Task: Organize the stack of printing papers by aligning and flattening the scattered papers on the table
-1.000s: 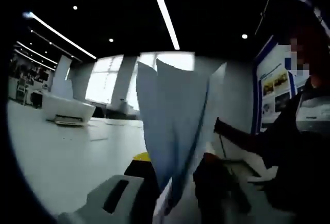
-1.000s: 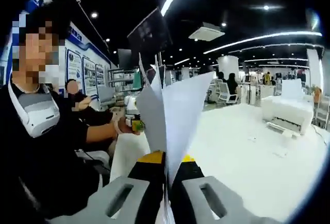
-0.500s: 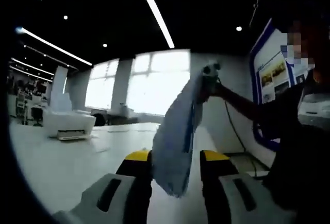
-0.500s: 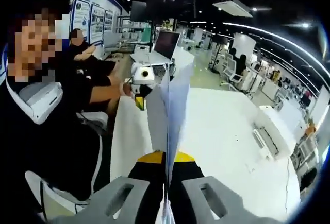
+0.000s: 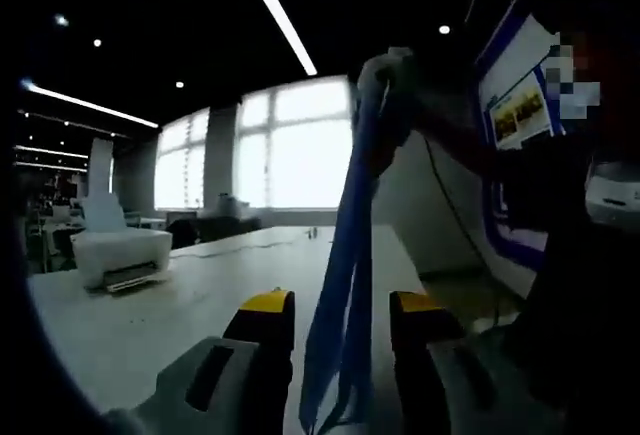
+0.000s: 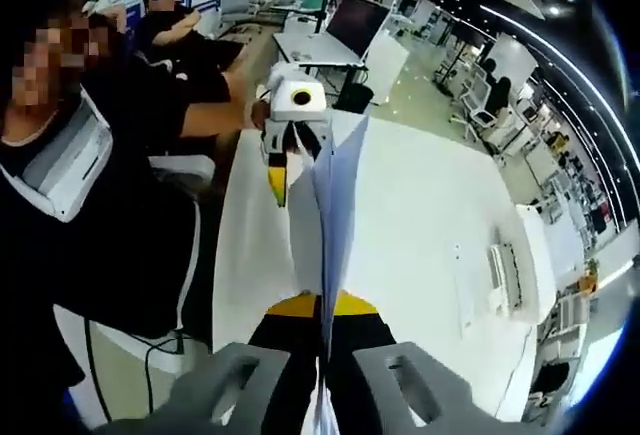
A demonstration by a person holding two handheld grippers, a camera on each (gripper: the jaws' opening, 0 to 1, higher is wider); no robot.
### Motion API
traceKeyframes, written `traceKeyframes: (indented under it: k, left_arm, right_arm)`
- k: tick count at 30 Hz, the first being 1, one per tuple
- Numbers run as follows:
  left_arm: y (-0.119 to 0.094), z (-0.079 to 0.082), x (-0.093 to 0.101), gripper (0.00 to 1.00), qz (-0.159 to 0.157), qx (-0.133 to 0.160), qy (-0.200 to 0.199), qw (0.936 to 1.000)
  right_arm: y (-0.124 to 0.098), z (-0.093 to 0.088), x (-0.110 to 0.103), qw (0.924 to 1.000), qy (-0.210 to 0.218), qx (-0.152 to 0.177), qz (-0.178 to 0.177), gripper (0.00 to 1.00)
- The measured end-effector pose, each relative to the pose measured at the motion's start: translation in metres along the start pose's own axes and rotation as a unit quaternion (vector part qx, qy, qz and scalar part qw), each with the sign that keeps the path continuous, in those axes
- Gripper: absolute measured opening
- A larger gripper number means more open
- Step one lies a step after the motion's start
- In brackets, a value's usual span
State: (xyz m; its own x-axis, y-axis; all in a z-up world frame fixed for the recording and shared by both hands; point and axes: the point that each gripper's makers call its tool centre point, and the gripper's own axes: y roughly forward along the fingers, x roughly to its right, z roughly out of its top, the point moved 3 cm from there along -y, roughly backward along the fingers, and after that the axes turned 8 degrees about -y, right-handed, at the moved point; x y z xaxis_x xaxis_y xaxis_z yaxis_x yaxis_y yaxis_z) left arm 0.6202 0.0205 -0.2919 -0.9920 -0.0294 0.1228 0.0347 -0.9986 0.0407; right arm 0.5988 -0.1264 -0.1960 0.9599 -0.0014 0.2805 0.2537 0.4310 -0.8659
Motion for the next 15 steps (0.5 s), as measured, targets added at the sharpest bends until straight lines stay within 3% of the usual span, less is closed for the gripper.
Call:
traceKeyframes:
  k: [4,12,15]
  left_arm:
    - [0.004,0.005,0.0,0.4,-0.002,-0.008,0.005,1.0]
    - [0.021,0.002,0.001,0.38,-0.013,-0.03,0.016,0.9993]
    - [0.026,0.0,0.002,0.27,-0.022,-0.039,0.018,0.9988]
  right_arm:
    - [0.008,0.002,0.001,0.9989,-0.015,-0.042,0.017,0.0]
    - [0.027,0.032,-0.004,0.9933,-0.038,-0.101,0.042,0.0]
    - [0.035,0.04,-0.003,0.9899,-0.049,-0.124,0.046,0.0]
